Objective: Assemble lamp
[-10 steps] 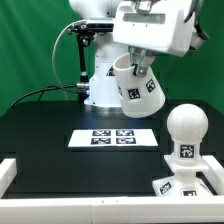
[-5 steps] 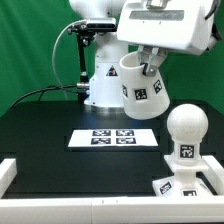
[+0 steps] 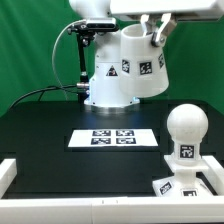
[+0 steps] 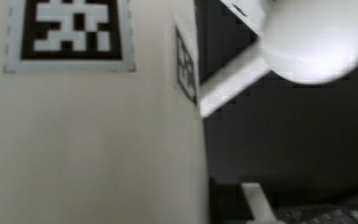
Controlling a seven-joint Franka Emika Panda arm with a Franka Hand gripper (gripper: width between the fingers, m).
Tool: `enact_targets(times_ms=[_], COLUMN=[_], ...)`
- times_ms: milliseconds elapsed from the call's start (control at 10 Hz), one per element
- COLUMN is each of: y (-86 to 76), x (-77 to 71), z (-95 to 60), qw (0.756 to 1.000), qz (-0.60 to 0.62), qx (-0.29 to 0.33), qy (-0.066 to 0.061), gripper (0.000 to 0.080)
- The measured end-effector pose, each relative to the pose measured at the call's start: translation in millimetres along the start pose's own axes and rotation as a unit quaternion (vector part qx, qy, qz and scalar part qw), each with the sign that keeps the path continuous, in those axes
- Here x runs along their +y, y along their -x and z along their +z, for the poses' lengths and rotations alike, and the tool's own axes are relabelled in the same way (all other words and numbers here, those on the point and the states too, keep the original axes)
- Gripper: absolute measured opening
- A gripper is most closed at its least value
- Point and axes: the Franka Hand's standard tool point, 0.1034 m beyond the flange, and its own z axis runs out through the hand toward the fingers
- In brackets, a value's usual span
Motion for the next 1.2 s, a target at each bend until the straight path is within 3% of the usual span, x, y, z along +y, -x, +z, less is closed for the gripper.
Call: enact_targets(times_ms=[400,500,600,800,1200], y=[2.1,-1.8,-4.5,-2.2,-3.9], x=[-1.2,-16.3,-32.9,-57.2,-81.0], z=[2.1,-3.7,-6.4,-6.7,10.8], qw=[1.0,1.0,0.999,0.999,0.999], qz=[-0.003,-0.008,-0.005,-0.008,0.001], qx=[0.001,0.017,0.031,0.041,0.026], qy=[0.006,0.002,-0.015,-0.026,-0.035], gripper=[0.0048,0.0048,0.0048,0.0048,0.0048])
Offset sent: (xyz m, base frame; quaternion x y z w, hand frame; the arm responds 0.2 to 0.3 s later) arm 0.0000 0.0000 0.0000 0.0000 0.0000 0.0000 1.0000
